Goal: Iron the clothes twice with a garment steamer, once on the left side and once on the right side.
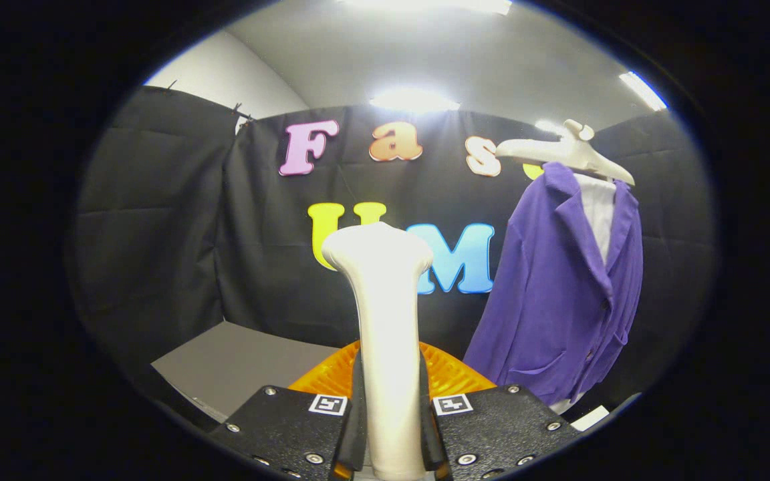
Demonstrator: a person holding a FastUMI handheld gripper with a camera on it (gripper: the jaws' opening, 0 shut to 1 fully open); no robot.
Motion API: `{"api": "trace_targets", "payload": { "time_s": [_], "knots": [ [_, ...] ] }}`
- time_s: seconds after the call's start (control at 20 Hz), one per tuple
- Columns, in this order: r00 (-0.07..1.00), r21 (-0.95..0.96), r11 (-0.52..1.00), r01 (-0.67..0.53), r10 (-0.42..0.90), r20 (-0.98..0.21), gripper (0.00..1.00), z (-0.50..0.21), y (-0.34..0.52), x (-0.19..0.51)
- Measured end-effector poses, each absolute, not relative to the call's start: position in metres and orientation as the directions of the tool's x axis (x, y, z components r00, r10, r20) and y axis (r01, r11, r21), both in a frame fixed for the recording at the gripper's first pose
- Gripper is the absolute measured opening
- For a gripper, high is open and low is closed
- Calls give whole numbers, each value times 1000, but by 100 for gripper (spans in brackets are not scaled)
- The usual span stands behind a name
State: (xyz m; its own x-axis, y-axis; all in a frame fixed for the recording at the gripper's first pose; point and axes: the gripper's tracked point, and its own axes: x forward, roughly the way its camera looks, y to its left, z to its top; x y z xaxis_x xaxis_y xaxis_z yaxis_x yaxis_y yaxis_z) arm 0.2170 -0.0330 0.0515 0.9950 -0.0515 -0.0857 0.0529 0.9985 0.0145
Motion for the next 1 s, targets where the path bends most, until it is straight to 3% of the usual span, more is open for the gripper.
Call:
{"api": "trace_targets", "payload": {
  "time_s": [0.25, 0.45, 1.0],
  "knots": [
    [997, -11, 997, 80, -80, 9, 32, 85, -83, 157],
    [987, 23, 988, 152, -153, 51, 32, 110, -131, 148],
    [916, 74, 918, 391, -395, 63, 32, 118, -256, 221]
  ]
}}
